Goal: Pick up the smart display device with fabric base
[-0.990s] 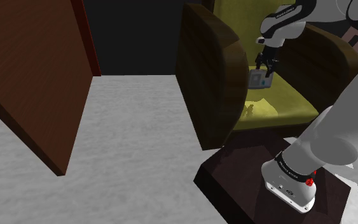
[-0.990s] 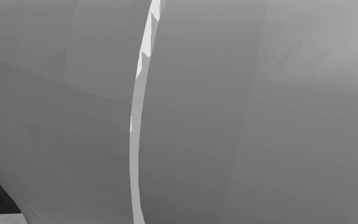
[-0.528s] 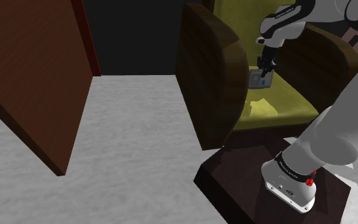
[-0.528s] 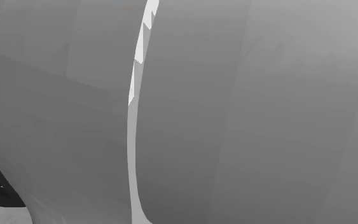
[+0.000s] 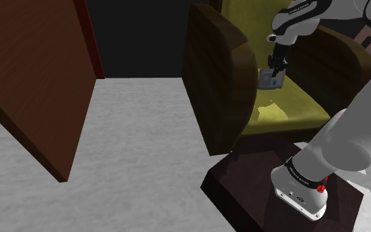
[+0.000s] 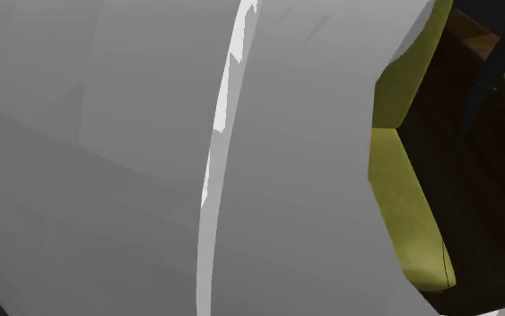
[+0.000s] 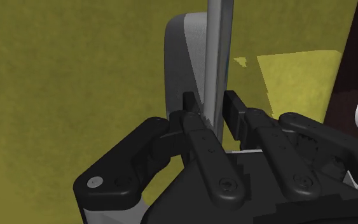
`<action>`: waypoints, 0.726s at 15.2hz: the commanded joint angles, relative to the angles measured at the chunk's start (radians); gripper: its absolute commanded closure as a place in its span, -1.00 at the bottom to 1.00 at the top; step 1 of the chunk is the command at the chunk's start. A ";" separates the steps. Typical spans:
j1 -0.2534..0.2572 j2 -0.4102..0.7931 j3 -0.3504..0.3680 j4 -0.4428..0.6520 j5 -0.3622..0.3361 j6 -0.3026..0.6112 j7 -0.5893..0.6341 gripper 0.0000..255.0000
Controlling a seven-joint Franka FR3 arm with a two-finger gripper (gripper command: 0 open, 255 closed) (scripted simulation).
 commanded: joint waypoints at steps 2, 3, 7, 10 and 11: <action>0.005 -0.026 -0.002 0.020 -0.019 -0.039 0.011 1.00; 0.006 -0.033 -0.002 0.029 -0.024 -0.052 0.014 1.00; 0.010 -0.057 -0.001 0.063 -0.041 -0.104 0.023 1.00; 0.013 -0.072 0.001 0.092 -0.051 -0.144 0.029 1.00; 0.013 -0.073 0.001 0.093 -0.052 -0.146 0.029 1.00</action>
